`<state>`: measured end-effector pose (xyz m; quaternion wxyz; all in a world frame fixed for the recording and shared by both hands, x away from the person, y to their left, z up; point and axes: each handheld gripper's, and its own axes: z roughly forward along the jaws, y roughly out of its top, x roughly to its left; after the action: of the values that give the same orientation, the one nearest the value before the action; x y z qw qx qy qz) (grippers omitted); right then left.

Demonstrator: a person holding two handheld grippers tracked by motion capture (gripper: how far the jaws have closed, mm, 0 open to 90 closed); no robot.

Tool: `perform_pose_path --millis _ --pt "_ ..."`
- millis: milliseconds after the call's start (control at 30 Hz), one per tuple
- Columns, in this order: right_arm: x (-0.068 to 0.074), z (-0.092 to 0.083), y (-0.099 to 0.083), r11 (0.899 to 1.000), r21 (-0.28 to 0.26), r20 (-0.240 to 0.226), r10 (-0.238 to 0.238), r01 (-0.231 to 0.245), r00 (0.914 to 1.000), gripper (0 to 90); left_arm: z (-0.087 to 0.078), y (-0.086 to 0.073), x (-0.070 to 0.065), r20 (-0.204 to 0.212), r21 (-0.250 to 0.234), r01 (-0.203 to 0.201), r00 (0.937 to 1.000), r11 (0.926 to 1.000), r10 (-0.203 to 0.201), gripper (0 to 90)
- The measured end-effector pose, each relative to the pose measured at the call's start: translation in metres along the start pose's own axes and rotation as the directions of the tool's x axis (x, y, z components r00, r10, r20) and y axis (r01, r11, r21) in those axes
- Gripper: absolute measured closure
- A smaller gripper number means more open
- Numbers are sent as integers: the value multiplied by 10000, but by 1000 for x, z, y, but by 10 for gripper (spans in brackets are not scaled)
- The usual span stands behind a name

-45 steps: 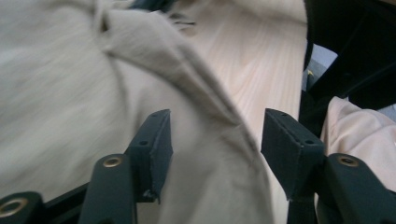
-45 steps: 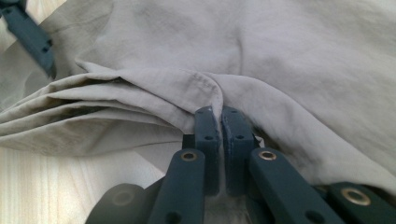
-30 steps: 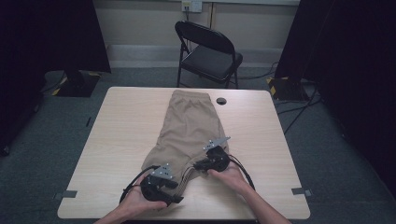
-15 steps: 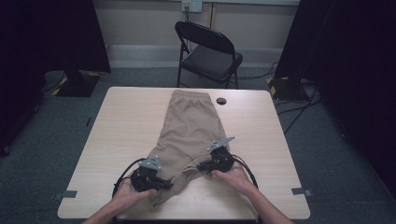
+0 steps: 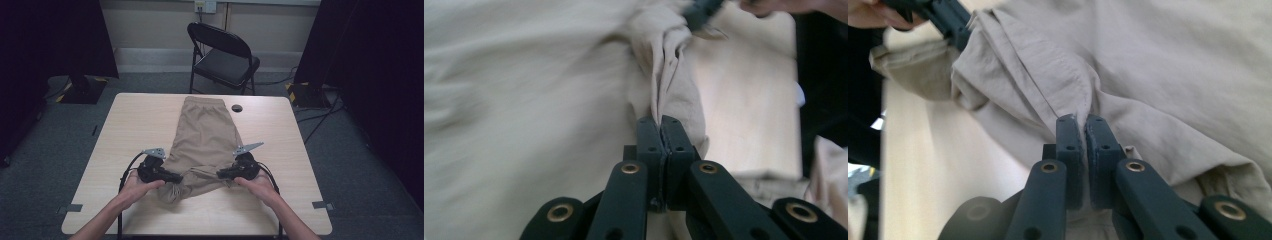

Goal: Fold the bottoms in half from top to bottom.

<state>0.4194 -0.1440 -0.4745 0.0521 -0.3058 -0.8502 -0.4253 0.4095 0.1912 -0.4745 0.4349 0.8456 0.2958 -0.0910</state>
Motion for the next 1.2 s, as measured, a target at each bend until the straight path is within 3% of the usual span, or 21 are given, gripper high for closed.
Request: perform_pose_path --millis 133,167,333,600,700,833,900,1033,1100,1133,1200 --pt "-4 11 -3 9988 446 234 195 -205 9995 859 10 -5 9 -405 242 335 9987 9991 -325 863" --pt "-4 15 -4 9983 551 326 186 -204 9993 858 10 -7 7 -501 216 444 9978 9988 -433 802" --pt "-4 16 -4 9980 577 406 237 -261 9989 859 1 -7 1 -428 -233 625 9971 9978 -635 685" --pt "-5 17 -5 9978 596 420 263 -288 9988 860 -19 -13 -37 -419 -948 28 9991 9955 -68 517" --pt "-5 17 -5 9978 593 420 274 -299 9987 861 -27 -24 -56 -508 -1112 -150 9987 9937 94 466" --pt "-6 17 -5 9978 581 390 301 -324 9988 861 -28 -30 -65 -528 -1152 -298 9983 9929 239 405" --pt "-6 17 -5 9978 584 402 291 -314 9988 861 -26 -31 -70 -490 -1056 -407 9982 9936 357 347" --pt "-6 17 -5 9978 583 406 297 -320 9987 861 -24 -33 -72 -562 -907 -555 9971 9943 505 338" --pt "-6 17 -5 9977 577 369 327 -348 9988 861 -20 -36 -74 -686 -706 -482 9967 9963 434 330" --pt "-6 17 -5 9977 576 362 332 -353 9988 861 -15 -39 -79 -917 -380 -670 9938 9970 633 318" --pt "-6 17 -5 9978 571 362 330 -351 9988 861 -13 -40 -80 -942 -214 -731 9930 9971 708 314"
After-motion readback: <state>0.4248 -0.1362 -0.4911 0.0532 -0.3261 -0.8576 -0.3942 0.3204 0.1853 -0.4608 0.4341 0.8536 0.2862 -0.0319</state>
